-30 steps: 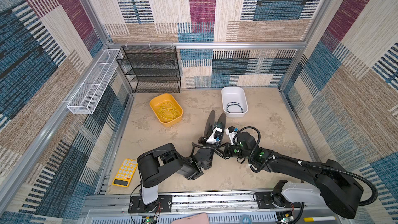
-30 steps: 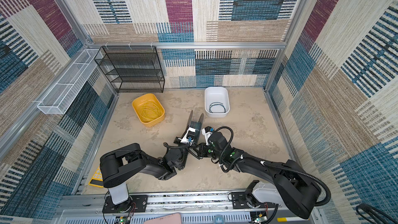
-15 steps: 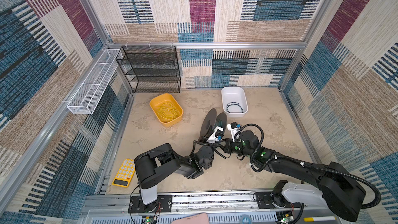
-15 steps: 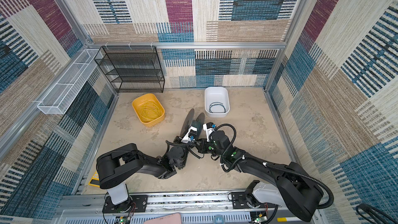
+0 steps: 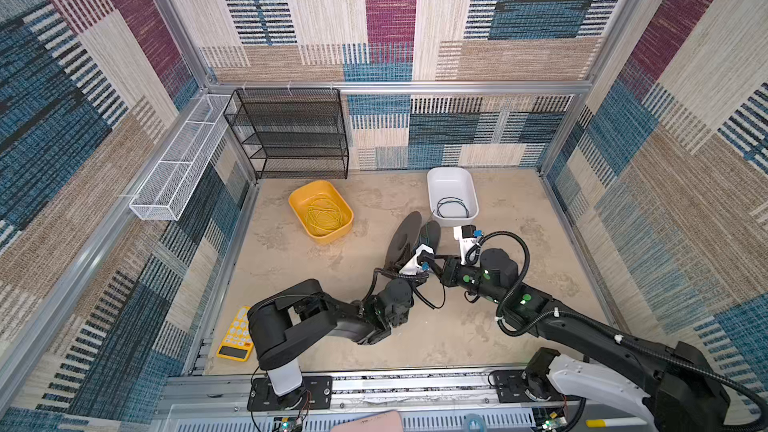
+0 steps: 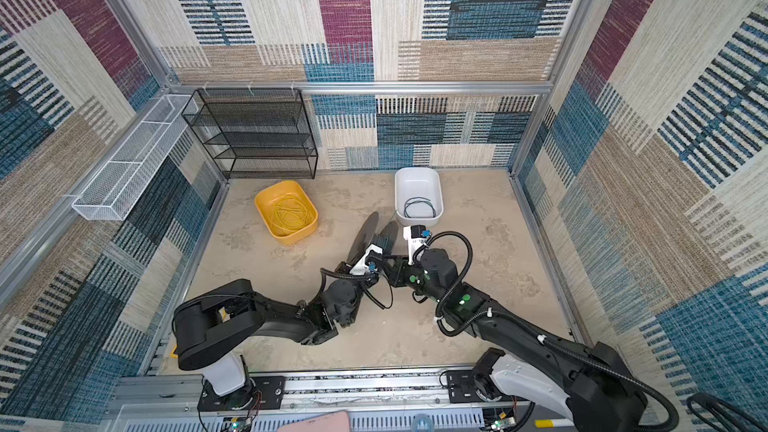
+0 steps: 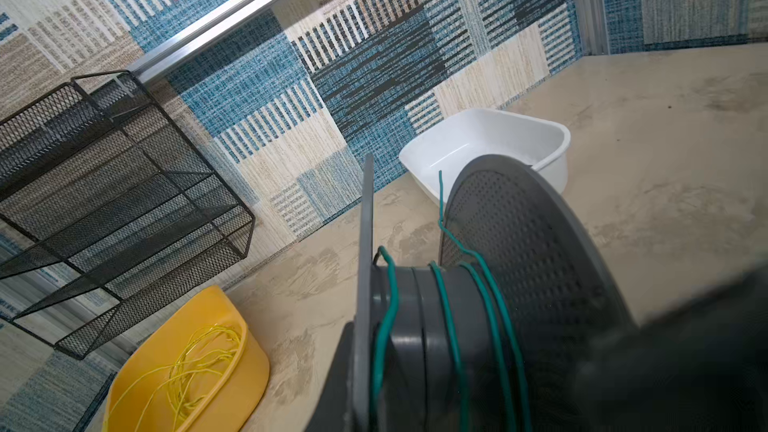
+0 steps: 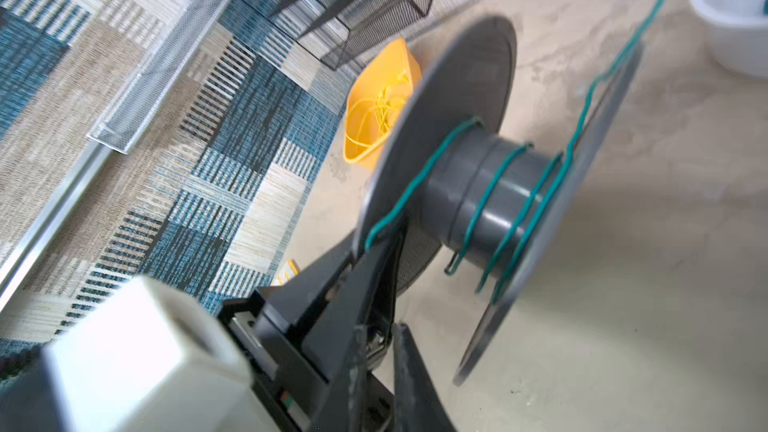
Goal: Wrap the cables
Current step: 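Open the right gripper to release the cable end and draw it back, then lower the spool flat onto the table with the left gripper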
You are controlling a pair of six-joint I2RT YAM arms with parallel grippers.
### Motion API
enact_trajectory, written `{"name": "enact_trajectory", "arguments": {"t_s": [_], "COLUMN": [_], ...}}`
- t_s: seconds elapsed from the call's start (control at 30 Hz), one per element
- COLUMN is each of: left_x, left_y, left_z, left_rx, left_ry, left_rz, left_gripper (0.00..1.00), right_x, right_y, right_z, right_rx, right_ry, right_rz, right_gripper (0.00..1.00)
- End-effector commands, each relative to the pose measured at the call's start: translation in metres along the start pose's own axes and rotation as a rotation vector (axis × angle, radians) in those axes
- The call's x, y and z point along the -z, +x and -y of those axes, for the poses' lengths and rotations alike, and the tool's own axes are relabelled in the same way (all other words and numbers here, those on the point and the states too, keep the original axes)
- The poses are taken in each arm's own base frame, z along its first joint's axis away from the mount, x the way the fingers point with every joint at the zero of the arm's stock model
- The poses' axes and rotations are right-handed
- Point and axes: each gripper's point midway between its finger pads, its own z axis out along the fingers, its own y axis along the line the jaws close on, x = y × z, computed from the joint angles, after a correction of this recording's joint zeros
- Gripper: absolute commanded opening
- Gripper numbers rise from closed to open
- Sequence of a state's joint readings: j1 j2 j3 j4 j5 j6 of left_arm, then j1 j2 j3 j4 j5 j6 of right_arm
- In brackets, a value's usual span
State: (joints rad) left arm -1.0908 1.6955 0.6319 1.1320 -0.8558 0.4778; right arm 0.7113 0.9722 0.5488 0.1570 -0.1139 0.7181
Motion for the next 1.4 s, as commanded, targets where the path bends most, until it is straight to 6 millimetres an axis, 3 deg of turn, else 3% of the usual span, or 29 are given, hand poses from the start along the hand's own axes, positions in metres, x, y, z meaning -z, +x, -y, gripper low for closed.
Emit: {"name": "enact_trajectory", "arguments": {"t_s": [0.0, 0.17, 0.4, 0.5, 0.67, 0.87, 1.07, 1.27, 1.37], "left_x": [0.000, 0.000, -0.004, -0.004, -0.001, 0.000, 0.006, 0.024, 0.033], "left_y": [-0.005, -0.024, -0.059, -0.061, -0.038, -0.018, 0.011, 0.045, 0.059], "left_z": [-0.001, -0.014, -0.020, -0.016, 0.009, 0.043, 0.074, 0.104, 0.115], "left_rx": [0.028, -0.109, -0.415, -0.564, -0.773, -0.898, -0.930, -0.979, -1.004], "left_ry": [0.085, 0.113, 0.084, 0.067, 0.031, -0.055, 0.011, 0.110, 0.169], "left_rz": [-0.039, -0.059, 0.020, 0.044, 0.062, 0.100, 0.083, 0.046, 0.008], "left_gripper": [0.00, 0.00, 0.00, 0.00, 0.00, 0.00, 0.00, 0.00, 0.10], "right_x": [0.018, 0.050, 0.059, 0.065, 0.064, 0.063, 0.063, 0.060, 0.057], "right_y": [-0.031, -0.080, -0.100, -0.106, -0.098, -0.090, -0.087, -0.081, -0.080], "right_z": [0.014, 0.025, 0.048, 0.054, 0.067, 0.075, 0.076, 0.081, 0.080], "right_rx": [0.071, 0.125, 0.123, 0.110, 0.091, 0.078, 0.081, 0.069, 0.067], "right_ry": [0.122, 0.235, 0.268, 0.267, 0.264, 0.259, 0.256, 0.251, 0.239], "right_rz": [0.099, 0.243, 0.294, 0.317, 0.304, 0.287, 0.277, 0.268, 0.255], "right_gripper": [0.20, 0.29, 0.35, 0.39, 0.43, 0.45, 0.52, 0.64, 0.66]}}
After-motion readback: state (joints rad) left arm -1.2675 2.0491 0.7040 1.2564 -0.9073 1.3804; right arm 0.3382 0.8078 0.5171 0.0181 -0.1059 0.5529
